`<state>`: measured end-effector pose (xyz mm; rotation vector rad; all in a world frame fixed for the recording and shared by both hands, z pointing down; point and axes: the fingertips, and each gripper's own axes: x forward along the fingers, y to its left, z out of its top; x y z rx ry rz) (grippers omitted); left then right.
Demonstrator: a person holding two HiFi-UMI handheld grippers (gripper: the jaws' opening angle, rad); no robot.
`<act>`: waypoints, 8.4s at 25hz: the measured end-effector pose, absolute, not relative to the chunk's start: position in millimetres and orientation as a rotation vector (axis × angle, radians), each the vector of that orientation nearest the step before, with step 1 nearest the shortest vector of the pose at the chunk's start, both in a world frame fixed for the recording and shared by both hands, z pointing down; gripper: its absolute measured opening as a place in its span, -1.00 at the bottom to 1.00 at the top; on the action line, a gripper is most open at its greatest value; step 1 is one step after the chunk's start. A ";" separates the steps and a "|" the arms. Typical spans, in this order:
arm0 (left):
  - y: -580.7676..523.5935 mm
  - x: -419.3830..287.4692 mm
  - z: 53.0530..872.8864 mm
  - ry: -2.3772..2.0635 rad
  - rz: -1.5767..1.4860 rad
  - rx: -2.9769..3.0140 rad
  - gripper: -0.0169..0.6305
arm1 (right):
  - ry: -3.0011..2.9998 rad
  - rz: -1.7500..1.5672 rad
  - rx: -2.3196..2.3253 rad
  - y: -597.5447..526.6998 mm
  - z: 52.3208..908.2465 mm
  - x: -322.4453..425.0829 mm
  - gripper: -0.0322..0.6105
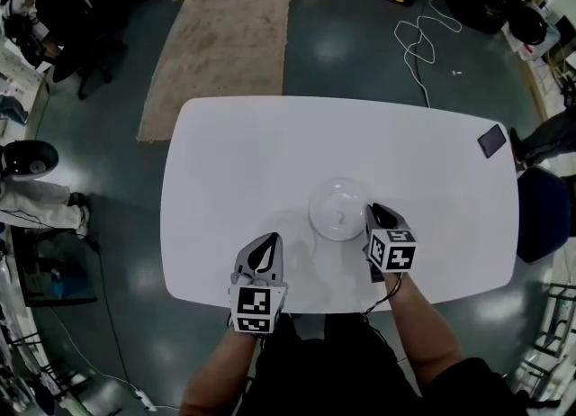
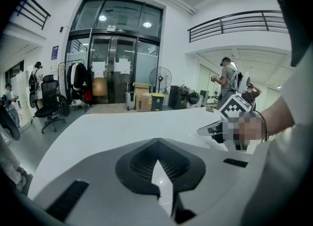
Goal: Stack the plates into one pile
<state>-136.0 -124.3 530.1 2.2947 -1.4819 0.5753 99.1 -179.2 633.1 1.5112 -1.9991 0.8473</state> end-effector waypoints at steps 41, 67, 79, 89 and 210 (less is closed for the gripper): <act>-32.9 -195.9 403.8 -1.514 0.306 2.533 -0.89 | -2.590 0.459 1.497 -39.5 392.9 -24.7 -0.84; 4.4 -216.5 437.5 -1.369 0.410 2.582 -0.52 | -2.426 0.800 1.583 1.3 468.8 -42.0 -0.38; -19.4 -197.7 493.7 -1.388 0.529 2.455 -0.45 | -2.365 1.017 1.464 -26.3 532.6 -32.9 -0.36; -53.6 -196.9 562.1 -1.385 0.665 2.325 -0.44 | -2.319 1.096 1.383 -50.2 570.0 -36.5 -0.36; -68.2 -210.3 554.0 -1.502 0.699 2.272 -0.79 | -2.373 1.574 1.398 -73.2 555.9 -37.2 -0.82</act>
